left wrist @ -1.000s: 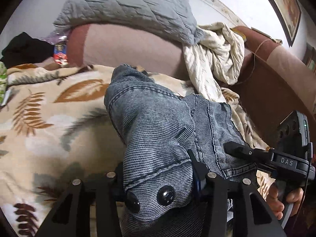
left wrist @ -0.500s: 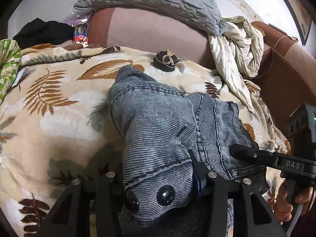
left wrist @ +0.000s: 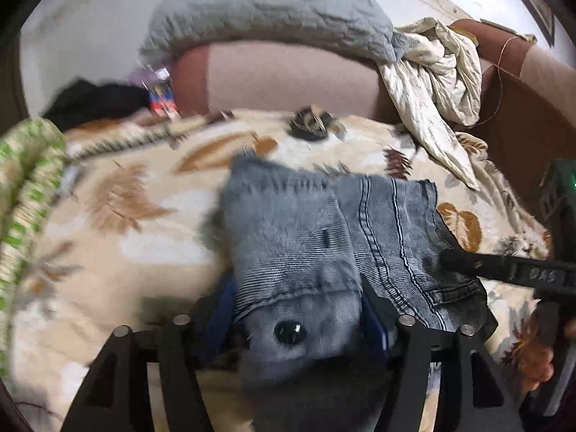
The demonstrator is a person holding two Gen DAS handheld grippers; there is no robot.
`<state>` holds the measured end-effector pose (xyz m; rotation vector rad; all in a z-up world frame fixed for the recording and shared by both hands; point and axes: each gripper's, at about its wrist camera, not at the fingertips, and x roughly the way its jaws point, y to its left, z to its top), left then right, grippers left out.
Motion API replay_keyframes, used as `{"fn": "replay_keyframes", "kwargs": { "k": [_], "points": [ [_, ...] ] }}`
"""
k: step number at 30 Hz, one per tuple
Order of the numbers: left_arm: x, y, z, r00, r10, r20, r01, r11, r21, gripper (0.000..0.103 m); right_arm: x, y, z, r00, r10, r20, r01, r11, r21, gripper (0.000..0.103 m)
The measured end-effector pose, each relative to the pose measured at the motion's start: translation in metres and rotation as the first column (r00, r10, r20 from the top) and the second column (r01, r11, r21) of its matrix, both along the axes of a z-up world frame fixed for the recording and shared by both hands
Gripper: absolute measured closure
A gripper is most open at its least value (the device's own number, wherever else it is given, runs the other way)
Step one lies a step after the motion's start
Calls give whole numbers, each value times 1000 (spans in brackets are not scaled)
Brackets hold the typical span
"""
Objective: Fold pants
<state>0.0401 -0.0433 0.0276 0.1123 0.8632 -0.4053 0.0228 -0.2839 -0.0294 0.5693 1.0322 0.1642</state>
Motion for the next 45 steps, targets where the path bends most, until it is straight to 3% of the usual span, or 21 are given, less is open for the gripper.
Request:
{"fn": "replay_keyframes", "kwargs": {
  "k": [3,7,12,15,17,26,33,45],
  "points": [
    [-24,8,23,993,16,114,-21,999,42,24,-17,-5,15,998,-28,62,29,1000,-12,46],
    [-54,24,45,974,68,216,-82,995,57,11,-42,3,37,983,-33,179,58,989,-133,45],
    [-86,39,63,949,106,298,-135,988,79,3,-74,14,63,937,-59,345,132,973,-191,44],
    [-105,47,71,931,126,343,-166,982,88,0,-94,23,70,913,-82,400,169,968,-187,35],
    [-116,50,74,921,121,369,-169,980,102,0,-107,31,73,905,-72,420,169,965,-201,35],
    [-134,53,76,930,137,340,-175,981,84,0,-143,60,82,856,-22,517,155,964,-217,30],
    [-129,62,64,928,196,318,-232,969,81,0,-136,71,70,871,2,492,139,958,-251,29],
    [-119,71,44,927,238,290,-277,956,99,0,-139,83,71,857,44,513,106,960,-260,29]
  ]
}}
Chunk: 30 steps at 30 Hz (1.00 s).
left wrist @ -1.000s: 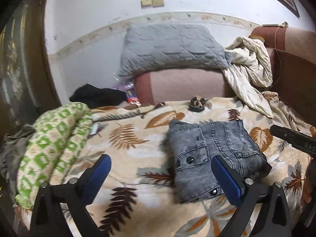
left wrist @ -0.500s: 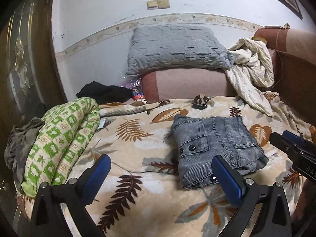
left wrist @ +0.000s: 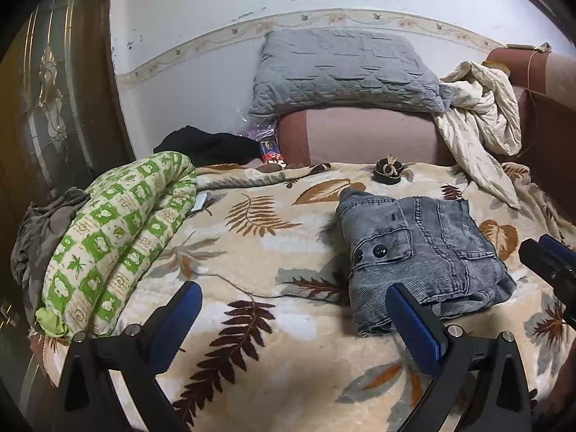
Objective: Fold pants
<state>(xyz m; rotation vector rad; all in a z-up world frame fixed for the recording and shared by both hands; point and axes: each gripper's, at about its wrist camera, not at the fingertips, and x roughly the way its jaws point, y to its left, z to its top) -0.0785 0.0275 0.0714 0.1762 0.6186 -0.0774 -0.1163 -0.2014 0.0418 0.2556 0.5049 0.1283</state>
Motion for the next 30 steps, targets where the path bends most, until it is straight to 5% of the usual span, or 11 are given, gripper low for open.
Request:
{"fn": "replay_keyframes", "kwargs": {
  "k": [30],
  "points": [
    [14,6,-41,994,53,-101,-50,998,29,0,10,16,-16,997,-6,-75,3,999,-45,29]
  ]
}}
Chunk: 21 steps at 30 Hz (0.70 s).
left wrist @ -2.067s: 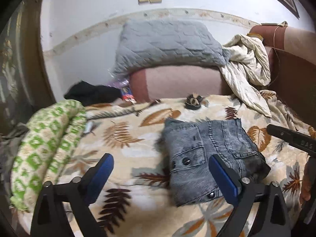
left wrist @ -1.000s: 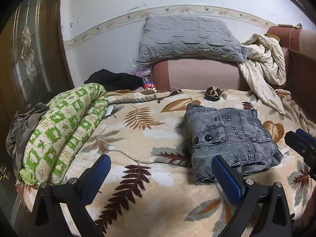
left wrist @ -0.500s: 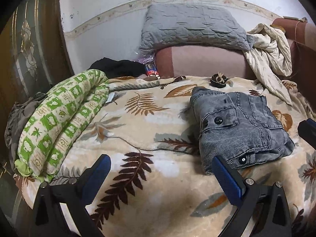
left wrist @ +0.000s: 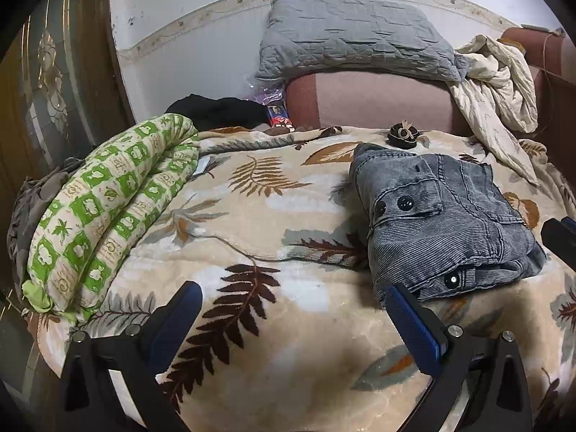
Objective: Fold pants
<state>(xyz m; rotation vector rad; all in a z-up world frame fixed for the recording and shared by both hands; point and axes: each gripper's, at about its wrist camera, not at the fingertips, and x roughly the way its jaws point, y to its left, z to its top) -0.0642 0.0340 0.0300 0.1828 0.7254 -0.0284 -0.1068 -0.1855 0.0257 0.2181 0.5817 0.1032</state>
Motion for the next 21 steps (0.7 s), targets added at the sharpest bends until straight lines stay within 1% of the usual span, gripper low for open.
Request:
{"fn": "replay_keyframes", "kwargs": {
  "k": [6,12,21],
  "points": [
    [1,-1,-2,1000,5,-4,-5,1000,26,0,4,-3,-5,999,-20,-24,20,1000,-7,29],
    [0,-3,-2,1000,-15,-10,16,1000,26,0,6,-4,-10,999,-33,-43,32,999,-13,29],
    [0,-2,-1,1000,-14,-15,14,1000,11,0,6,-3,-11,998,-38,-46,37,999,-20,29]
  ]
}}
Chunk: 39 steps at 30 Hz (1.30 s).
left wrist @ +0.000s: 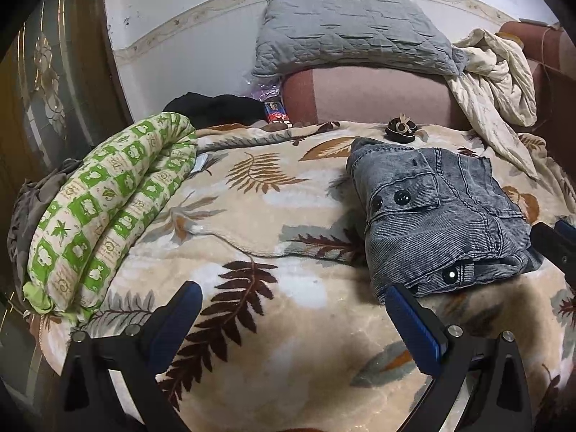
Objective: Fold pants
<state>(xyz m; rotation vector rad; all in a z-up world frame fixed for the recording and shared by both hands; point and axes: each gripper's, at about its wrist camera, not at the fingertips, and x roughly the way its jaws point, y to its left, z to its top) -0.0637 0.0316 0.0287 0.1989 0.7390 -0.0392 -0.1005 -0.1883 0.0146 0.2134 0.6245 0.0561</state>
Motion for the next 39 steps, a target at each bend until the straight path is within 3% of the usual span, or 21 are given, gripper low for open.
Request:
{"fn": "replay_keyframes", "kwargs": {
  "k": [39],
  "points": [
    [-4,-2,-5,1000,-5,2,5,1000,-11,0,0,2,0,1000,11,5,-11,1000,-14,29]
  ]
}}
